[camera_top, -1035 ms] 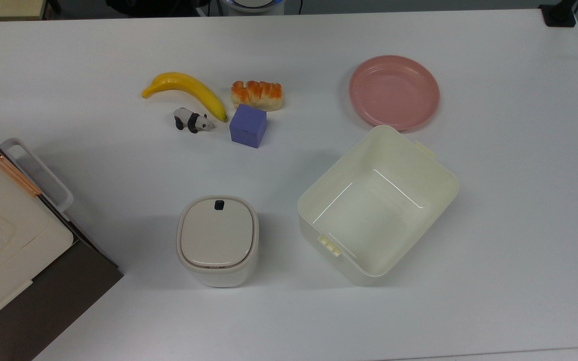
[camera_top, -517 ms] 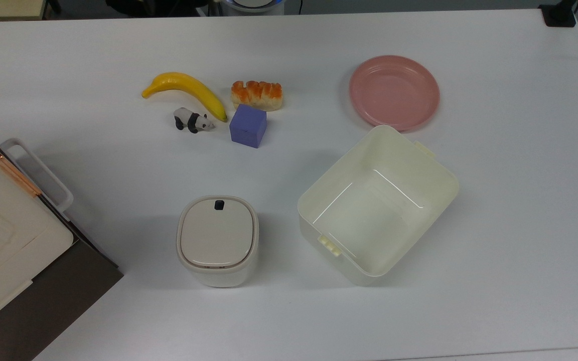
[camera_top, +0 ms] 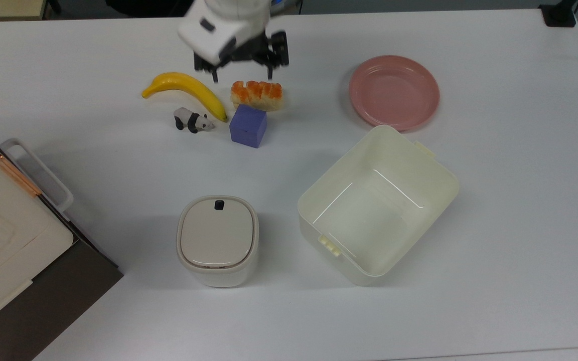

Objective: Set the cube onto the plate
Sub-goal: 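Move the open gripper over the purple cube and lower onto it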

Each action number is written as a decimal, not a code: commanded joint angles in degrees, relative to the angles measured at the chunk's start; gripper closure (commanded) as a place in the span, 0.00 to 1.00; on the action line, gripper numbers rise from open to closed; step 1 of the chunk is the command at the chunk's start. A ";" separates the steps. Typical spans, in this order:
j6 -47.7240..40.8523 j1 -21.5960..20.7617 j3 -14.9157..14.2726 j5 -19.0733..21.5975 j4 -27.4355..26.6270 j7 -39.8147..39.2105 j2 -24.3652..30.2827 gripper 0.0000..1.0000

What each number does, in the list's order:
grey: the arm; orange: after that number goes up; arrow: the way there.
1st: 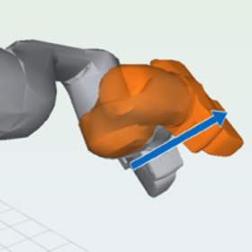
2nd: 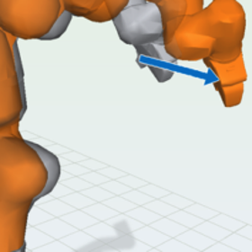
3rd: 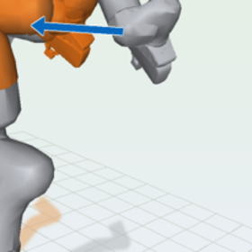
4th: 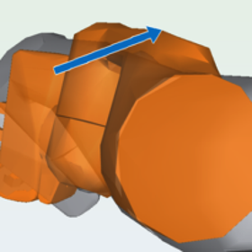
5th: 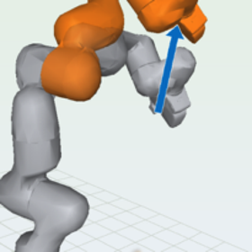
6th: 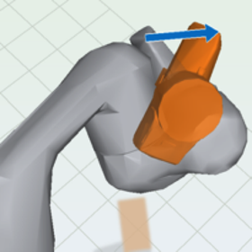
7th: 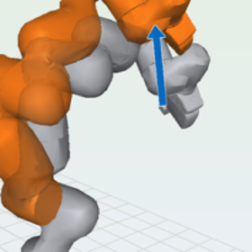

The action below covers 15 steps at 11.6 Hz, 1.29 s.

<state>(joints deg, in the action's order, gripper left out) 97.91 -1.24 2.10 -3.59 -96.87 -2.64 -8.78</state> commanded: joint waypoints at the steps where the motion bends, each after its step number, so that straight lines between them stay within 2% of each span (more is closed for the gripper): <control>1: 3.50 -0.78 1.58 -4.91 -2.87 1.76 -2.38 0.00; 3: 9.64 -0.78 3.17 -9.56 -9.10 4.99 -3.00 0.00; 5: 10.46 -1.05 5.10 -13.62 -9.66 8.34 -6.24 0.00; 11: 10.02 -0.52 5.10 -18.73 -10.71 8.18 -8.62 0.02; 13: 9.93 -0.52 5.10 -19.35 -11.50 6.42 -8.80 0.32; 14: 9.93 -0.78 5.10 -19.35 -11.68 6.77 -8.89 0.40; 15: 10.02 -0.78 5.10 -19.35 -11.85 7.03 -8.80 0.54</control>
<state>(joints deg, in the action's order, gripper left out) 107.17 -1.71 7.46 -21.98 -106.68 4.88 -18.29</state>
